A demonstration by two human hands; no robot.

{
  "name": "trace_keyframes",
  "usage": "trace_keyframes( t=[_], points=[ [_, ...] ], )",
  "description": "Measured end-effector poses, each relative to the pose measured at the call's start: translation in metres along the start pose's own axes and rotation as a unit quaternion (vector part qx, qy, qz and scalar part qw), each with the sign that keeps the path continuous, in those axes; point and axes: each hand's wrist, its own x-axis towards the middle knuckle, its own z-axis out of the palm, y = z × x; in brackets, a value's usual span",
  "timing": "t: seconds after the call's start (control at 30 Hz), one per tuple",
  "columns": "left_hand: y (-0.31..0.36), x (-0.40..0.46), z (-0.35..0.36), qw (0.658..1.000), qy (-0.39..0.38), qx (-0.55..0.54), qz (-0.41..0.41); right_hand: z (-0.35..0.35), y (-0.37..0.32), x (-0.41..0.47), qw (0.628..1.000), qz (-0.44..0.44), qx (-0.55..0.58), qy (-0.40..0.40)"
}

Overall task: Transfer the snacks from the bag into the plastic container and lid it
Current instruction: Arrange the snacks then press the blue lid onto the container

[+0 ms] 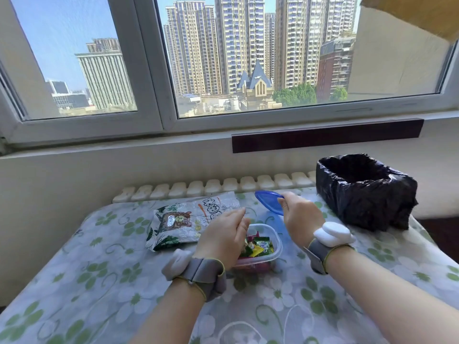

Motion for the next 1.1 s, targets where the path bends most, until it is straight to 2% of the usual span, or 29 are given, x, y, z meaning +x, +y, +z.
trace_keyframes(
  t=[0.13,0.23,0.33,0.4,0.53,0.67,0.83,0.97,1.1],
  points=[
    [-0.002,-0.009,-0.008,1.0,-0.006,-0.012,-0.016,-0.016,-0.007,-0.004,0.997,-0.005,0.043,0.058],
    [-0.004,-0.019,-0.013,0.999,-0.04,-0.016,-0.02,-0.024,-0.012,-0.008,0.993,-0.007,0.077,0.094],
    [-0.006,-0.03,-0.015,0.994,-0.103,0.014,-0.033,-0.034,-0.014,-0.01,0.987,0.006,0.129,0.093],
    [-0.009,-0.032,-0.013,0.992,-0.119,0.013,-0.05,-0.041,-0.018,-0.012,0.982,0.036,0.168,0.077],
    [-0.011,-0.032,-0.008,0.995,-0.075,-0.008,-0.063,-0.045,-0.024,-0.014,0.966,0.083,0.235,0.065],
    [-0.011,-0.029,-0.008,0.993,-0.082,-0.033,-0.074,-0.041,-0.022,-0.015,0.937,0.132,0.322,0.028],
    [-0.016,-0.022,-0.014,0.991,-0.038,-0.103,-0.081,-0.04,-0.018,-0.014,0.905,0.153,0.396,0.026],
    [-0.018,-0.022,-0.012,0.991,-0.069,-0.089,-0.074,-0.042,-0.021,-0.012,0.871,0.171,0.458,0.046],
    [-0.017,-0.024,-0.008,0.991,-0.062,-0.099,-0.063,-0.042,-0.021,-0.014,0.86,0.178,0.476,0.041]
  ],
)
